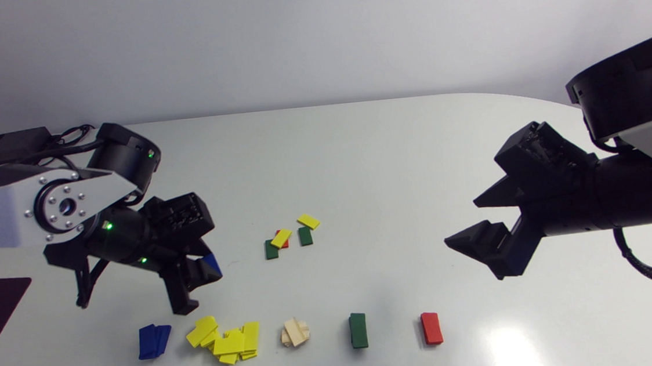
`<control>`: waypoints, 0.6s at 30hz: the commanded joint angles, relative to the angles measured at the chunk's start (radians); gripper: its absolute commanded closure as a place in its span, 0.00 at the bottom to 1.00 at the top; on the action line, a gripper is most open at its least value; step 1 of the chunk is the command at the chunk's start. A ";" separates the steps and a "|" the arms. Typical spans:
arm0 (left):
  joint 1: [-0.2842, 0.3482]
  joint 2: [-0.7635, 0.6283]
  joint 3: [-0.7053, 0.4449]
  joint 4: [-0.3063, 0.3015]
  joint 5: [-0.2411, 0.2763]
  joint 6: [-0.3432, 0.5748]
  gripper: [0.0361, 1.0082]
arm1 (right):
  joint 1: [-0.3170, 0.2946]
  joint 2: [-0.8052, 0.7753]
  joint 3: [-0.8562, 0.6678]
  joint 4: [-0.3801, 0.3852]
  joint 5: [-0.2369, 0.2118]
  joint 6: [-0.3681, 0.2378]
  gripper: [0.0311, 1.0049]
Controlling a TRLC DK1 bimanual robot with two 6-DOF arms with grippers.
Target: Take domino bricks one by one from the mixed stack on the table and place each onto the existing stack of the same color.
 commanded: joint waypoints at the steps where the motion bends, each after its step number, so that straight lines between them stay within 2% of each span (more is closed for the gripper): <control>1: 0.032 -0.062 -0.064 -0.024 -0.001 0.083 0.91 | 0.008 -0.014 -0.036 0.001 0.004 0.023 0.04; 6: 0.121 -0.122 -0.135 -0.041 -0.001 0.175 0.91 | 0.011 -0.027 -0.047 0.002 0.004 0.023 0.04; 11: 0.219 -0.167 -0.173 -0.068 -0.001 0.277 0.96 | 0.014 -0.037 -0.058 0.004 0.004 0.023 0.04; 14: 0.267 -0.193 -0.187 -0.110 0.001 0.339 0.96 | 0.014 -0.045 -0.065 0.004 0.004 0.023 0.04; 18: 0.294 -0.242 -0.213 -0.166 0.006 0.405 0.96 | 0.014 -0.051 -0.073 0.005 0.004 0.021 0.04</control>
